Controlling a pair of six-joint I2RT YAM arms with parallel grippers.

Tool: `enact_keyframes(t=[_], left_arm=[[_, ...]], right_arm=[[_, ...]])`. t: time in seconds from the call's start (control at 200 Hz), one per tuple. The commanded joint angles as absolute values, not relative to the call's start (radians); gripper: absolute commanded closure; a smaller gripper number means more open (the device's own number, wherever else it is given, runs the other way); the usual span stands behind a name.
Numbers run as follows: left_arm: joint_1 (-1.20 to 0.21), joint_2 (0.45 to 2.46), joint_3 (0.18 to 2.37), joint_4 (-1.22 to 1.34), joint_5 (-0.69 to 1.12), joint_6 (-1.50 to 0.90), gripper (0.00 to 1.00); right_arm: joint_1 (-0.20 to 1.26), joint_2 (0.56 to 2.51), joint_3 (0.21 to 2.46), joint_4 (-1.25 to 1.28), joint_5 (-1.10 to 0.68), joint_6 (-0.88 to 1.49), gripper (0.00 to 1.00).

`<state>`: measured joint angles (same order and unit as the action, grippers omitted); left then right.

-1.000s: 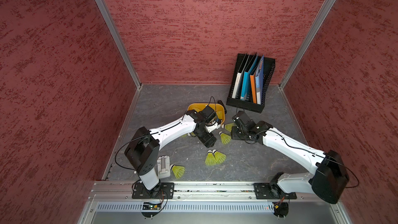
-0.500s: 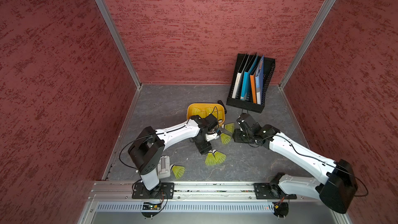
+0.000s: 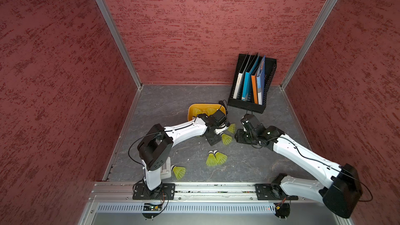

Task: Put the shuttlecocks into the storage box
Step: Pick up the shuttlecock at the center of the board.

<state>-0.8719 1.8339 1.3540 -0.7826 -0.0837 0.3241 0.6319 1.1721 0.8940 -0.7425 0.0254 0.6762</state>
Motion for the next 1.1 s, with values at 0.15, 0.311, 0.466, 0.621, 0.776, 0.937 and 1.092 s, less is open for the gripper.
enact_keyframes(t=[0.15, 0.311, 0.466, 0.621, 0.776, 0.937, 1.092], left_arm=[[-0.895, 1.823, 1.325, -0.558, -0.155, 0.451, 0.23], [-0.896, 1.857, 1.288, -0.482, -0.175, 0.541, 0.21], [-0.897, 1.870, 1.256, -0.417, -0.230, 0.575, 0.20], [-0.927, 1.871, 1.209, -0.345, -0.239, 0.619, 0.19], [-0.949, 1.882, 1.207, -0.311, -0.262, 0.622, 0.19], [-0.978, 1.883, 1.193, -0.284, -0.264, 0.624, 0.19], [-0.980, 1.905, 1.208, -0.287, -0.245, 0.614, 0.19]], right_arm=[[0.574, 1.111, 0.927, -0.758, -0.064, 0.650, 0.53], [0.540, 1.088, 0.896, -0.753, -0.116, 0.671, 0.53], [0.525, 1.079, 0.901, -0.768, -0.130, 0.667, 0.54], [0.513, 1.071, 0.901, -0.785, -0.131, 0.667, 0.53], [0.503, 1.068, 0.903, -0.793, -0.137, 0.662, 0.53], [0.496, 1.066, 0.897, -0.800, -0.142, 0.660, 0.53], [0.492, 1.062, 0.899, -0.802, -0.146, 0.662, 0.53]])
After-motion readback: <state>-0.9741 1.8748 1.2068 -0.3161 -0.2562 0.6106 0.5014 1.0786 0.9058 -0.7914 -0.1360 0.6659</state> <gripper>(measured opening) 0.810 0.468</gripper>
